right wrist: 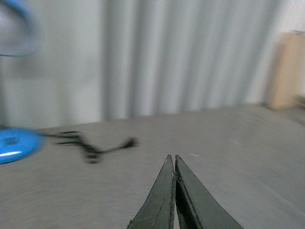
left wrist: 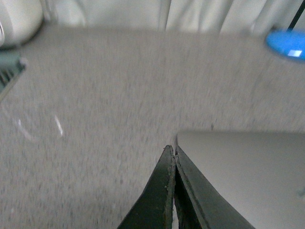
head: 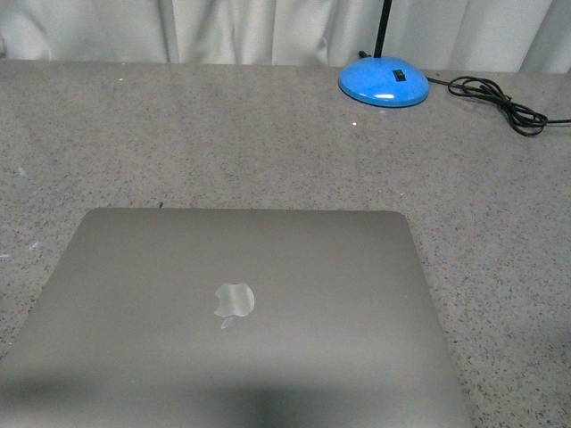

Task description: Close laptop

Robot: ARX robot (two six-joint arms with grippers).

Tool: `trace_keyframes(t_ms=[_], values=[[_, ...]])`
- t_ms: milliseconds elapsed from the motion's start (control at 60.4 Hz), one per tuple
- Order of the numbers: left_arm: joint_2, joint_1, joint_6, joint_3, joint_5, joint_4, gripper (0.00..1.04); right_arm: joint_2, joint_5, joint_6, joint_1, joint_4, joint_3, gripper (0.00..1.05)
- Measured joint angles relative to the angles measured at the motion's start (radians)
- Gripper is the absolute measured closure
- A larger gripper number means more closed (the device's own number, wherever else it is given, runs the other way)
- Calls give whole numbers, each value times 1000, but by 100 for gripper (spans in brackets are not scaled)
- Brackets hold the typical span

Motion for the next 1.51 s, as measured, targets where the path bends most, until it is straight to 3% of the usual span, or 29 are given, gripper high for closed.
trace_keyframes(t_ms=[50,116,182,232,364,414,496,711,778,1241,1307,1506], values=[[-105,-19,11,-34,-16,-8,101,-142,-70,51,60,-188,-10,104],[-327,-94,24,-34,-95,-177,101,-294,-94,107,113,-363,-45,104],[-469,-151,28,-34,-143,-245,101,-388,-126,143,92,-473,-50,104],[-514,-155,34,-34,-116,-266,101,-434,-159,159,61,-523,-50,104],[-554,-69,36,-34,-23,-306,101,-542,-310,174,-68,-644,-50,104],[-575,28,37,-34,103,-327,101,-592,-384,176,-144,-692,-50,104],[-582,134,38,-34,157,-330,101,-629,-458,177,-224,-721,-50,104],[-583,153,39,-34,177,-331,97,-668,-594,179,-375,-759,-50,104],[-583,153,39,-34,177,-331,81,-671,-601,179,-392,-761,-50,92],[-583,154,40,-34,178,-331,5,-671,-602,179,-395,-761,-50,14],[-583,154,40,-34,178,-331,7,-671,-602,180,-395,-761,-50,7],[-583,154,40,-34,178,-331,6,-671,-602,180,-395,-761,-50,9]])
